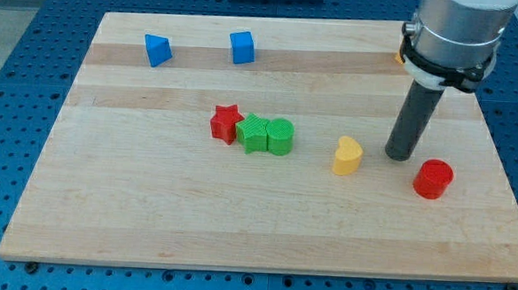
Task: Push the yellow heart up and left a bit
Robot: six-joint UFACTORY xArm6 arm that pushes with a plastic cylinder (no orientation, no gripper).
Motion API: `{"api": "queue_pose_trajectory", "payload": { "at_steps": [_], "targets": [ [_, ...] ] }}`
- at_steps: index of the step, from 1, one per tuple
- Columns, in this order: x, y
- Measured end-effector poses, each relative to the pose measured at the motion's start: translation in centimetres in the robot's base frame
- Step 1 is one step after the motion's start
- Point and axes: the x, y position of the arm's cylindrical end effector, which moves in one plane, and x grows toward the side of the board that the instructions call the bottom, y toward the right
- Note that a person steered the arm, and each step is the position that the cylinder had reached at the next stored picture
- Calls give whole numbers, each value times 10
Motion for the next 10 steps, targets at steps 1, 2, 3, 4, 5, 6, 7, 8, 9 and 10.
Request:
{"api": "queue_pose_trajectory", "payload": {
  "at_steps": [1,2,3,4,5,6,7,8,9,10],
  "targets": [
    [58,-19],
    [74,-31],
    [83,-38],
    [83,-52],
    [83,-65],
    [73,-65],
    [17,-65],
    [-31,-65],
    [-75,-66],
    [-117,-66]
  ]
}}
